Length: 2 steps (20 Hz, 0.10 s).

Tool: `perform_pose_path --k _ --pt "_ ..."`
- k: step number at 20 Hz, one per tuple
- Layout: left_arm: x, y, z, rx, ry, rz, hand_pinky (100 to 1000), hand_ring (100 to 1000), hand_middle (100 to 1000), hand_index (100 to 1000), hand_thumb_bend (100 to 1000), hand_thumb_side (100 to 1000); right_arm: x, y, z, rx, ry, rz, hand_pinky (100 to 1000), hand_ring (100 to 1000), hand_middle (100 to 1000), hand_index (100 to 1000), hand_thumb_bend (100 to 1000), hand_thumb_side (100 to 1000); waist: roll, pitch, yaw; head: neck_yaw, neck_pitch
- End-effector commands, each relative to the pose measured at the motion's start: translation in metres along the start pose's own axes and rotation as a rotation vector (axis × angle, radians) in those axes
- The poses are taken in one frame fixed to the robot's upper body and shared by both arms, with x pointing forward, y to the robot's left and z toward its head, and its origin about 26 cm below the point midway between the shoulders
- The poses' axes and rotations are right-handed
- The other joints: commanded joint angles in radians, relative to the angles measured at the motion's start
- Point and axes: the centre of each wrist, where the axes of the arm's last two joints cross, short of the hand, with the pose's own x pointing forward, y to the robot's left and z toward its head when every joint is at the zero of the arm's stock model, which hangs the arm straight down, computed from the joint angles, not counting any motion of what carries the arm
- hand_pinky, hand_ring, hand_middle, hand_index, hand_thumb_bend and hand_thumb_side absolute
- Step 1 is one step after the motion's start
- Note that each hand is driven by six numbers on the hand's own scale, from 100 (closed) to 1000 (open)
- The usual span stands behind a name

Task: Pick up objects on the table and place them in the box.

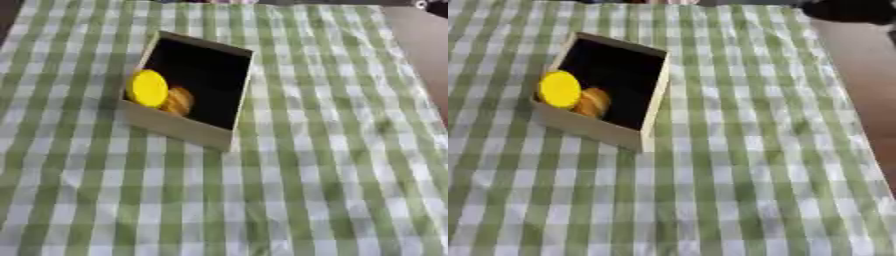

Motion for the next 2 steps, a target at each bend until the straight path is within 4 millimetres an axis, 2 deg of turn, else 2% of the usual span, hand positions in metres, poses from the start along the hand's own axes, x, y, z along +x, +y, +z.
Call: perform_pose_path --k 1,2 --pt "0.0055 0.0064 -0.006 0.002 -0.034 -0.027 668 800 759 828 256 602 0.0013 -0.0199 0.0148 -0.09 -0.048 0.027 886 854 780 861 100 117 0.003 -0.013 -0.006 0.018 -0.001" --pt "0.0056 0.0069 -0.0062 0.005 -0.037 -0.03 668 800 759 828 257 600 -0.0009 -0.0192 0.0238 -0.118 -0.049 0.019 888 857 782 863 100 133 0.005 -0.012 -0.008 0.022 -0.001"
